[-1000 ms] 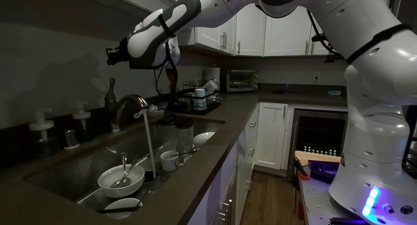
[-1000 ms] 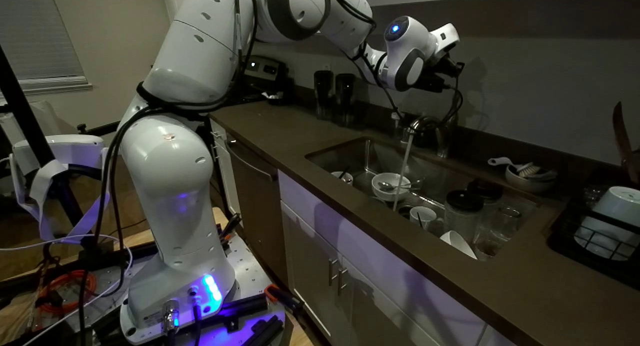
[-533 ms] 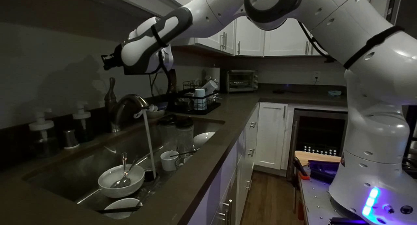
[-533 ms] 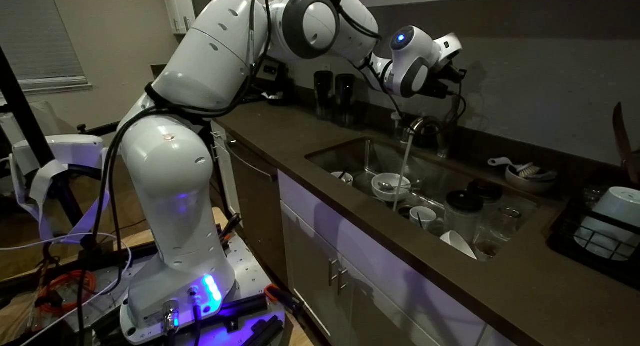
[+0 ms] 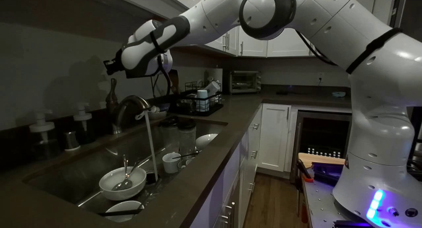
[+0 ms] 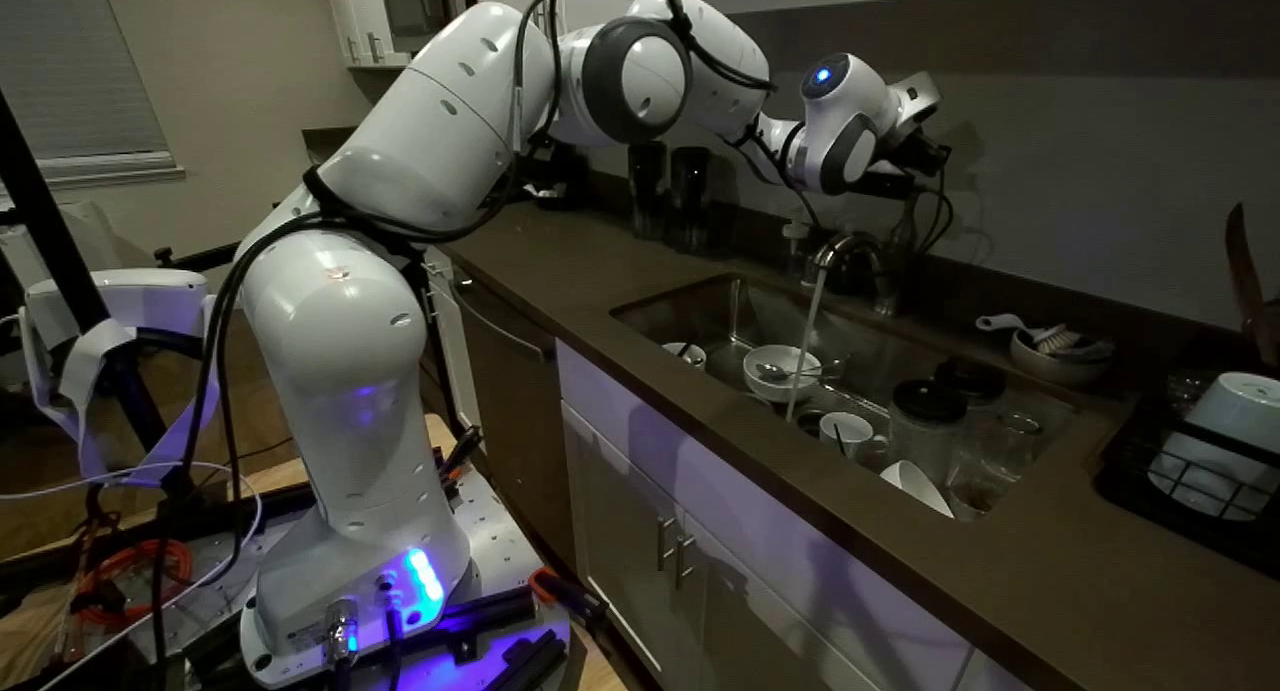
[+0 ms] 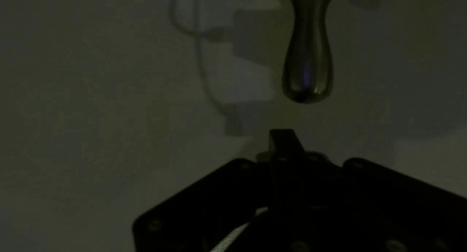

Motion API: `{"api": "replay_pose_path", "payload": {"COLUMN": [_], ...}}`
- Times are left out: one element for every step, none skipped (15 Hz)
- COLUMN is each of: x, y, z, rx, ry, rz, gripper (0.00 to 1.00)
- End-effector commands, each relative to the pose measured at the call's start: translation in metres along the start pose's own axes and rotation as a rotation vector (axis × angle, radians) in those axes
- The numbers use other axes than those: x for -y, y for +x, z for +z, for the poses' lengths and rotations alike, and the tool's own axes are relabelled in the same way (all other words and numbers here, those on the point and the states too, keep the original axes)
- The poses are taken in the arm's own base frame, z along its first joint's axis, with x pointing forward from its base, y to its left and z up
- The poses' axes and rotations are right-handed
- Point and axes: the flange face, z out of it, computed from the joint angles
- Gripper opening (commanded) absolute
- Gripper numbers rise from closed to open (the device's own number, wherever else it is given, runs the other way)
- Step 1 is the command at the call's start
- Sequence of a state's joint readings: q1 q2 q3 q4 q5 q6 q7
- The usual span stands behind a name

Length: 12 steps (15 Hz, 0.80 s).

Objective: Push the tap handle down

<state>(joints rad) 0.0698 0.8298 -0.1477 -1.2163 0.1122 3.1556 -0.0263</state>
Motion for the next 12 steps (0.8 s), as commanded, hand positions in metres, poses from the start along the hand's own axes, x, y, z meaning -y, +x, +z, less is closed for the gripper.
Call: {"api": "replay_pose_path", "payload": {"x": [-0.002,-0.004,-0.004,-0.005,-0.005,-0.006,-0.006,-0.007,-0.005,-0.004,-0.003,-0.002], "y": [0.008,0.009,0.01,0.01,0.01,0.01,0.009,0.008,0.004,0.001,-0.001,-0.003], "z": [0.008,0.008,0.009,0.009,0.009,0.009,0.009,0.009,0.009,0.009,0.009,0.01], "rx": [0.023,0.03,0.04,0.048,0.054,0.058,0.064,0.067,0.07,0.072,0.073,0.076], "ry": [-0.006,-0.007,-0.005,-0.002,0.001,0.003,0.004,0.006,0.01,0.013,0.015,0.018], "rz": [-0.006,-0.006,-0.007,-0.006,-0.003,0.0,0.003,0.005,0.008,0.011,0.013,0.015], "gripper": [0.0,0.0,0.0,0.0,0.0,0.0,0.0,0.0,0.0,0.0,0.0,0.0]}}
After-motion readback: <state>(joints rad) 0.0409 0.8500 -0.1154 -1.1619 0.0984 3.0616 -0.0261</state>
